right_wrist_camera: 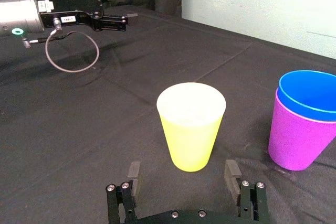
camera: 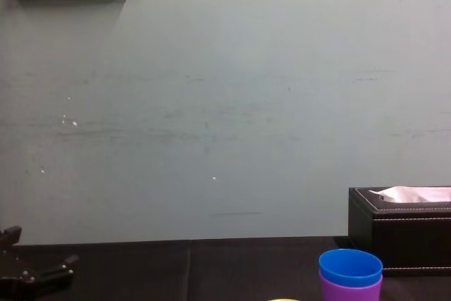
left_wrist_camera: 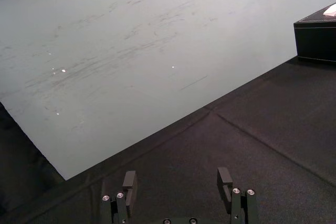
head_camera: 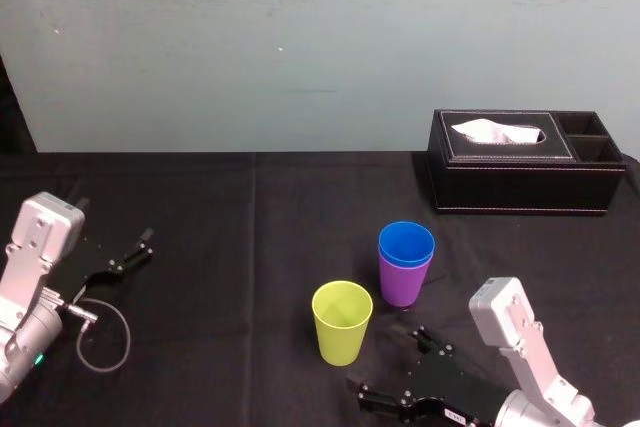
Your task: Stack the three plastic cups sequentially using one hand.
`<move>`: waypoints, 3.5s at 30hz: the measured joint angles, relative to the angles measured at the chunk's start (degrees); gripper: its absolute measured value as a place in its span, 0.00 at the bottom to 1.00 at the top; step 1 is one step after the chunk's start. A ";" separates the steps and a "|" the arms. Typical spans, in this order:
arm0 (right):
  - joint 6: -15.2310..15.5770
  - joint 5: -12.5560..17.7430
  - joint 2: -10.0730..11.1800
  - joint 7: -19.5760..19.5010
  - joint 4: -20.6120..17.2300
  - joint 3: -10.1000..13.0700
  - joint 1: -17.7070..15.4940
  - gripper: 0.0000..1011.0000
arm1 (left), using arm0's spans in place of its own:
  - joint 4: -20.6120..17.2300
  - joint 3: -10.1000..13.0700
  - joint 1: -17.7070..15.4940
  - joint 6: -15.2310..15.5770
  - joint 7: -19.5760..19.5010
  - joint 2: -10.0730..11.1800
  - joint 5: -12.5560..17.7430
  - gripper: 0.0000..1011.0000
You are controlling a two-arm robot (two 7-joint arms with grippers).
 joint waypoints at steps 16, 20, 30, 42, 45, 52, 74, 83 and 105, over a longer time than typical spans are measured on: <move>0.28 -1.23 -3.06 0.00 3.81 -1.37 3.76 0.99 | 0.00 0.00 0.00 0.00 0.00 0.00 0.00 0.99; 0.17 -1.39 -3.78 0.00 4.69 -1.66 4.41 0.99 | 0.00 0.00 0.00 0.00 0.00 0.00 0.00 0.99; -0.30 -1.67 -5.35 -0.40 6.34 -1.97 5.25 0.99 | 0.00 0.00 0.00 0.00 0.00 0.00 0.01 0.99; -1.34 -1.75 -6.76 -0.60 7.86 -1.95 5.98 0.99 | 0.00 0.00 0.00 0.00 0.00 0.00 0.00 0.99; -1.51 -1.85 -6.98 -0.70 8.10 -1.95 6.15 0.99 | 0.00 0.00 0.00 0.00 0.00 0.00 0.00 0.99; -1.87 -2.10 -7.53 -0.76 8.64 -2.01 6.61 0.99 | 0.00 0.00 0.00 0.00 0.00 0.00 0.00 0.99; -2.65 -2.66 -9.07 -0.62 10.96 -2.45 8.06 0.99 | 0.00 0.00 0.00 0.00 0.00 0.00 0.00 0.99; -2.72 -2.91 -9.28 -0.53 11.13 -2.63 8.37 0.99 | 0.00 0.00 0.00 0.00 0.00 0.00 0.00 0.99; -2.78 -3.04 -9.46 -0.59 11.31 -2.60 8.48 0.86 | 0.00 0.00 0.00 0.00 0.00 0.00 0.00 0.99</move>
